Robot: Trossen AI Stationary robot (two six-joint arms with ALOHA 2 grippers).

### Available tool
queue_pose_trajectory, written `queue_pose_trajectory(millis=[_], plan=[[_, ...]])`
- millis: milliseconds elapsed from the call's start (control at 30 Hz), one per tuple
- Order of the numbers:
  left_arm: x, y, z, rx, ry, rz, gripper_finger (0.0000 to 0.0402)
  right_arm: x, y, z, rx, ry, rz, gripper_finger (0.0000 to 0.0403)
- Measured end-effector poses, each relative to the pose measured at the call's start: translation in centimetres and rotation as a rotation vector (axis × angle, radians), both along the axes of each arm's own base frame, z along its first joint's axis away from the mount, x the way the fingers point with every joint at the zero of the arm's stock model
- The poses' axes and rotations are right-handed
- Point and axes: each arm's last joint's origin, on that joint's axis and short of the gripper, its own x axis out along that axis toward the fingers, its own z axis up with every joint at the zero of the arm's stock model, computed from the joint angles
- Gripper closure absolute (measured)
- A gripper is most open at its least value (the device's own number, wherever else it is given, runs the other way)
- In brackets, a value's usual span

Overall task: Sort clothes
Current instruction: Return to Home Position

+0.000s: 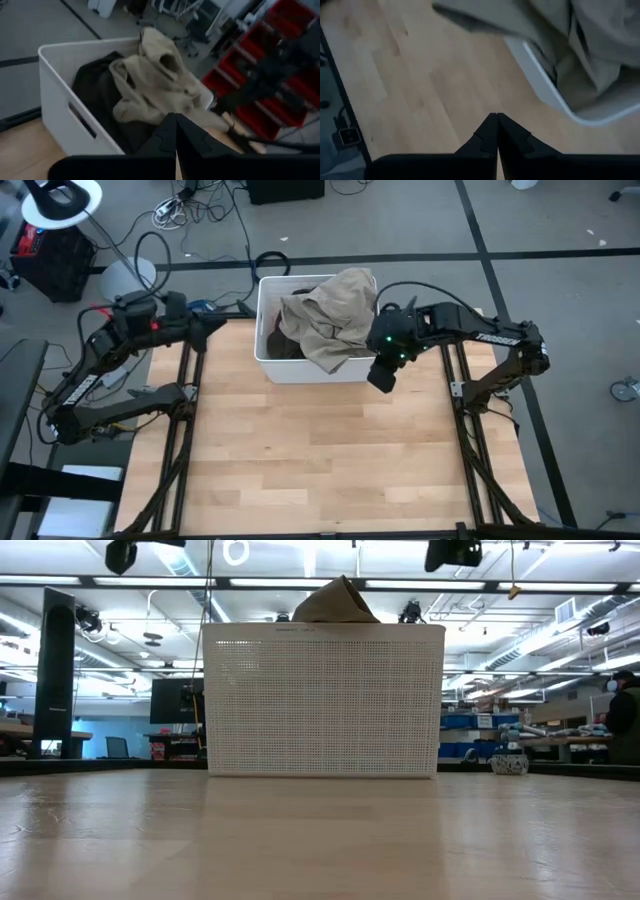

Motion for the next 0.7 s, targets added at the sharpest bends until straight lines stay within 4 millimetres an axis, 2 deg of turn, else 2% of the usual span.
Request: queue_pose_trajectory(millis=[133, 267, 367, 433, 533, 700], plan=[[0.1, 0.2, 0.6, 0.031, -0.061, 0.017, 0.0396, -0.1, 0.8, 0.1, 0.000, -0.006, 0.022, 0.0396], [0.3, 0.3, 2.4, 0.222, -0.169, 0.007, 0.0396, -0.1, 1.4, 0.4, -0.001, -0.031, 0.047, 0.0396], [0.3, -0.2, 4.3, 0.440, -0.289, -0.153, 0.0396, -0.1, 1.7, 0.4, -0.001, -0.039, 0.060, 0.0394], [0.3, -0.8, 5.0, 0.516, -0.349, -0.291, 0.0396, -0.1, 2.0, 0.4, -0.001, -0.039, 0.070, 0.0394], [0.3, -0.9, 4.5, 0.464, -0.329, -0.342, 0.0396, 0.0, 2.4, 0.5, -0.003, -0.044, 0.090, 0.0395], [1.6, -0.8, 2.1, 0.355, -0.231, -0.445, 0.0396, 0.1, 3.8, 0.9, -0.035, -0.108, 0.150, 0.0396]])
